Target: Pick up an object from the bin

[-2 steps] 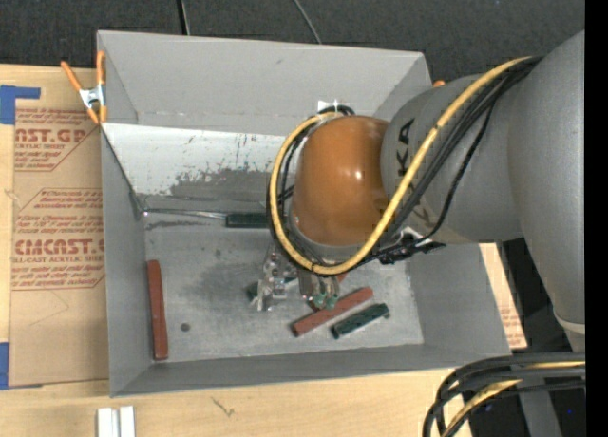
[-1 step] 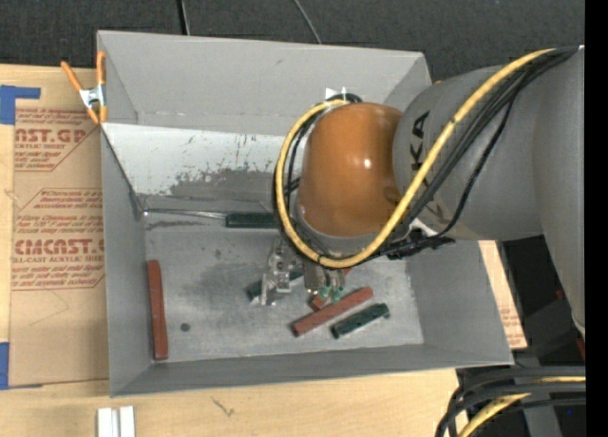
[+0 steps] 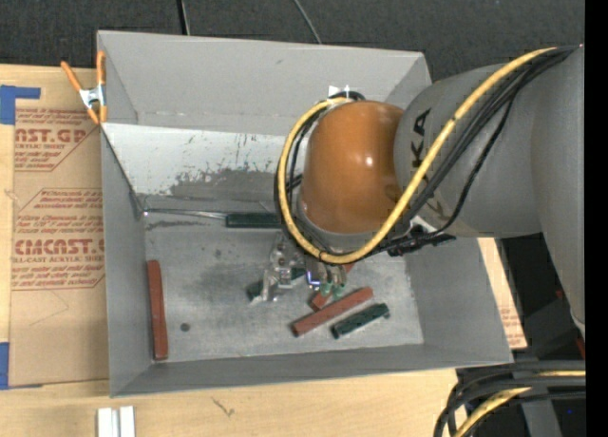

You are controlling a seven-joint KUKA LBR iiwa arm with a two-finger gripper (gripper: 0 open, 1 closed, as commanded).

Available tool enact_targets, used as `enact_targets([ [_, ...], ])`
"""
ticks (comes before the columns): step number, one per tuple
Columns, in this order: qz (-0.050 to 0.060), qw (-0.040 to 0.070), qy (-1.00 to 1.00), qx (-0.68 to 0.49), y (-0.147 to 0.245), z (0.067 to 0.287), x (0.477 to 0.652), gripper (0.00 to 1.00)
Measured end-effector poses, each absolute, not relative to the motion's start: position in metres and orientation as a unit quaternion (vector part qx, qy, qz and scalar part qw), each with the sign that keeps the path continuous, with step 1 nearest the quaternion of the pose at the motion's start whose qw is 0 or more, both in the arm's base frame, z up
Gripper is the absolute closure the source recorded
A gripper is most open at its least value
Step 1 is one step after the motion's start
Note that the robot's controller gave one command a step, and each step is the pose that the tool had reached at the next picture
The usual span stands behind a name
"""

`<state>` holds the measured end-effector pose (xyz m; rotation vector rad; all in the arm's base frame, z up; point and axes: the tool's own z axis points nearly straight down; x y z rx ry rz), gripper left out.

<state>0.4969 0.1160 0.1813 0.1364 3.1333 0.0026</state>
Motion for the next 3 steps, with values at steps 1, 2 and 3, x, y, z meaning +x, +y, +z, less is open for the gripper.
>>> enact_targets([
  [1,0.001,0.001,0.978,-0.211,0.1029,0.2276,0.4903,1.00],
  [2,0.001,0.001,0.978,-0.211,0.1028,0.2275,0.4903,0.00],
  [3,0.001,0.001,0.978,-0.211,0.1028,0.2275,0.4903,0.00],
])
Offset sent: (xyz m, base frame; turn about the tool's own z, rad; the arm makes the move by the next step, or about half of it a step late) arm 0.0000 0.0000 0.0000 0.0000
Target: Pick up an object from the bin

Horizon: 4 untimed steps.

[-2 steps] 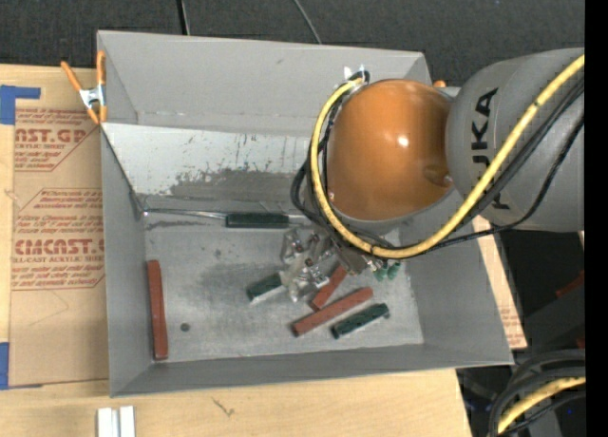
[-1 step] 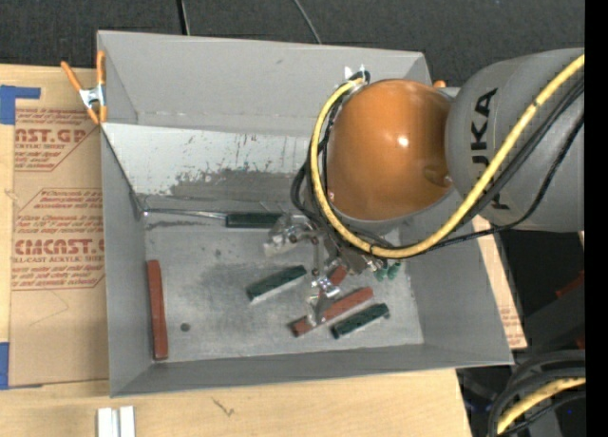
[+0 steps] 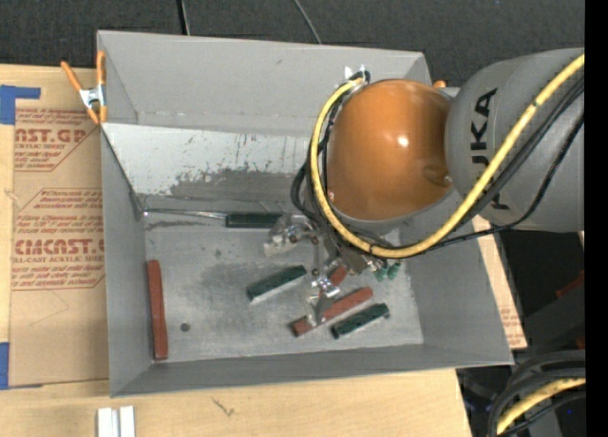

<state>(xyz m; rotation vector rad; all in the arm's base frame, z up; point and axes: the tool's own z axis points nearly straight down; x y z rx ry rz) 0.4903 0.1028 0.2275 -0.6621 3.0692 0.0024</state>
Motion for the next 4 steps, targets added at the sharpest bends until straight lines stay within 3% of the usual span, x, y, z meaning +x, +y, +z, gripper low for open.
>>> enact_targets([
  [1,0.000,0.004,0.969,-0.246,0.097,0.186,0.499,0.00],
  [2,0.000,0.003,0.964,-0.265,0.085,0.120,0.505,0.00],
  [3,0.001,0.002,0.964,-0.266,0.082,0.106,0.505,0.00],
  [4,0.000,0.000,0.895,-0.447,0.050,0.087,0.498,1.00],
])
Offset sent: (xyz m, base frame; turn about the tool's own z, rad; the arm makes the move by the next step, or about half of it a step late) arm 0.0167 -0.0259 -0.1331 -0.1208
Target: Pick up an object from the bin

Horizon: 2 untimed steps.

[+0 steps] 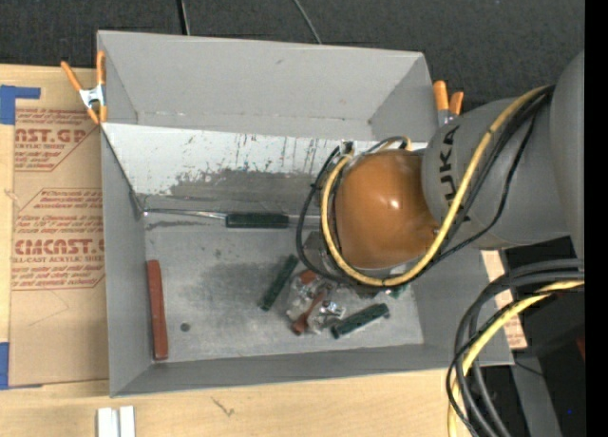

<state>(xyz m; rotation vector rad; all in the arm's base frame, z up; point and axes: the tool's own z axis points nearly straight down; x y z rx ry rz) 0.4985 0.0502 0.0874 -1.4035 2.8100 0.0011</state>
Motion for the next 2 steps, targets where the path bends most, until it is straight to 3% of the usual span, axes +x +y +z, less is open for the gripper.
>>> enact_targets([
  [1,0.000,0.000,0.895,-0.447,0.050,0.087,0.498,1.00],
  [2,0.001,0.001,0.880,-0.476,0.054,0.217,0.500,1.00],
])
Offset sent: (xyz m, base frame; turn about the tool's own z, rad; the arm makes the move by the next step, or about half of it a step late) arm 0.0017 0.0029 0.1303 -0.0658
